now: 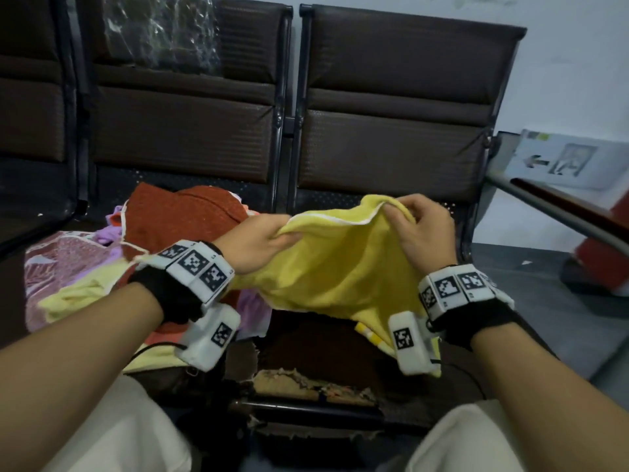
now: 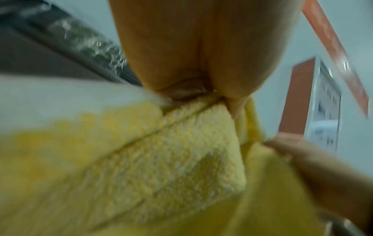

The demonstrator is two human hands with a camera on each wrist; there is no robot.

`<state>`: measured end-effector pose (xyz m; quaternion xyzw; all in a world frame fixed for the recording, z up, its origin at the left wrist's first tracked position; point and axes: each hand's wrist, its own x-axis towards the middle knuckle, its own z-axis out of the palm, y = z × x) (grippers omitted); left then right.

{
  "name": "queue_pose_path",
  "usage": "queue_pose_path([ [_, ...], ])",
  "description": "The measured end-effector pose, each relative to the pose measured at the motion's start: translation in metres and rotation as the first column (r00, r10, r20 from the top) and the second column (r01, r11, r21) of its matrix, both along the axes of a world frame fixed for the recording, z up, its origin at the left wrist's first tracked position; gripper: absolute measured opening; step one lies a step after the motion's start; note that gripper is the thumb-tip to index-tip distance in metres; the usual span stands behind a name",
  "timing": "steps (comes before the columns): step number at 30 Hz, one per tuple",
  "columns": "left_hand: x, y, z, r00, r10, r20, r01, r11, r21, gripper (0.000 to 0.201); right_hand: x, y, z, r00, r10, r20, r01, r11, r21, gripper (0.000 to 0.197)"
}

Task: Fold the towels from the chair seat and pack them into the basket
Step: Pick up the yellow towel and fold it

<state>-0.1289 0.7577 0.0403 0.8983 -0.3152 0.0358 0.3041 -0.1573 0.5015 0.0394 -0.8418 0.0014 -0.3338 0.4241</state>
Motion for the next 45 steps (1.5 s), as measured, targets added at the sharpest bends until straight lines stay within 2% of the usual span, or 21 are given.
queue_pose_path([
  [3,0.003,-0.025,0.007,0.988,-0.101,-0.119,0.065,0.959,-0.275,0.021,0.011,0.004,-0.009,0.992,0.035,-0.12,-0.045,0.996,-0.082,0.012],
  [5,0.01,-0.034,0.003,0.986,-0.078,-0.149,0.025,0.945,-0.326,0.021,0.018,0.004,-0.015,0.961,0.09,-0.262,-0.132,0.98,-0.149,0.02],
  [8,0.024,-0.034,-0.018,0.989,0.061,-0.137,-0.084,0.982,-0.17,0.022,0.025,-0.001,-0.031,0.816,0.134,-0.562,-0.297,0.932,-0.209,0.052],
  [10,0.028,-0.03,-0.033,0.986,0.094,-0.136,-0.106,0.99,-0.088,0.016,0.025,-0.01,-0.046,0.678,0.066,-0.732,-0.375,0.888,-0.267,0.07],
  [12,0.03,-0.029,-0.045,0.982,0.117,-0.147,-0.116,0.993,0.012,0.021,0.023,-0.022,-0.057,0.562,0.001,-0.827,-0.411,0.868,-0.278,0.079],
  [14,0.029,-0.028,-0.051,0.965,0.114,-0.237,-0.095,0.991,0.091,0.027,0.02,-0.033,-0.063,0.493,-0.056,-0.868,-0.405,0.868,-0.286,0.081],
  [17,0.026,-0.025,-0.052,0.898,0.05,-0.437,-0.017,0.997,0.079,0.043,0.016,-0.049,-0.068,0.431,-0.197,-0.881,-0.38,0.845,-0.375,0.079],
  [19,0.025,-0.018,-0.05,0.879,0.078,-0.47,0.013,0.982,0.188,0.05,0.014,-0.058,-0.071,0.386,-0.26,-0.885,-0.357,0.842,-0.404,0.074],
  [21,0.026,-0.009,-0.049,0.862,0.101,-0.496,0.057,0.955,0.293,0.045,0.012,-0.068,-0.073,0.367,-0.289,-0.884,-0.335,0.845,-0.416,0.064],
  [24,0.026,0.005,-0.052,0.832,0.111,-0.543,0.136,0.909,0.395,0.029,0.004,-0.084,-0.078,0.374,-0.342,-0.862,-0.263,0.852,-0.452,0.047],
  [26,0.024,0.012,-0.054,0.867,0.147,-0.475,0.139,0.845,0.516,0.031,-0.004,-0.096,-0.085,0.361,-0.401,-0.842,-0.221,0.84,-0.495,0.045],
  [28,0.022,0.013,-0.055,0.881,0.162,-0.444,0.112,0.841,0.529,0.033,-0.011,-0.105,-0.09,0.354,-0.438,-0.827,-0.215,0.822,-0.527,0.036],
  [31,0.016,0.004,-0.046,0.918,0.137,-0.373,0.019,0.923,0.385,0.029,-0.018,-0.102,-0.085,0.406,-0.41,-0.817,-0.136,0.856,-0.498,0.02],
  [34,0.013,-0.015,-0.036,0.949,0.146,-0.28,-0.104,0.982,0.159,0.035,-0.017,-0.082,-0.07,0.558,-0.253,-0.791,-0.016,0.949,-0.315,0.019],
  [37,0.011,-0.036,-0.025,0.938,0.145,-0.315,-0.193,0.973,-0.127,0.03,-0.012,-0.051,-0.05,0.765,-0.041,-0.643,-0.016,0.997,-0.082,0.026],
  [39,0.009,-0.046,-0.017,0.912,0.124,-0.39,-0.246,0.928,-0.28,0.031,-0.01,-0.03,-0.04,0.831,0.073,-0.551,-0.053,0.997,0.053,0.026],
  [41,0.009,-0.052,-0.015,0.862,0.101,-0.497,-0.317,0.873,-0.371,0.035,-0.007,-0.016,-0.037,0.842,0.159,-0.516,-0.104,0.986,0.134,0.017],
  [42,0.009,-0.054,-0.015,0.834,0.073,-0.547,-0.341,0.848,-0.406,0.034,-0.005,-0.012,-0.039,0.827,0.181,-0.532,-0.141,0.983,0.114,0.014],
  [43,0.008,-0.055,-0.016,0.808,0.039,-0.588,-0.357,0.826,-0.436,0.032,-0.002,-0.011,-0.043,0.798,0.18,-0.575,-0.188,0.981,0.046,0.019],
  [45,0.009,-0.057,-0.021,0.783,0.004,-0.622,-0.364,0.813,-0.454,0.03,0.004,-0.012,-0.052,0.712,0.105,-0.695,-0.288,0.946,-0.151,0.04],
])
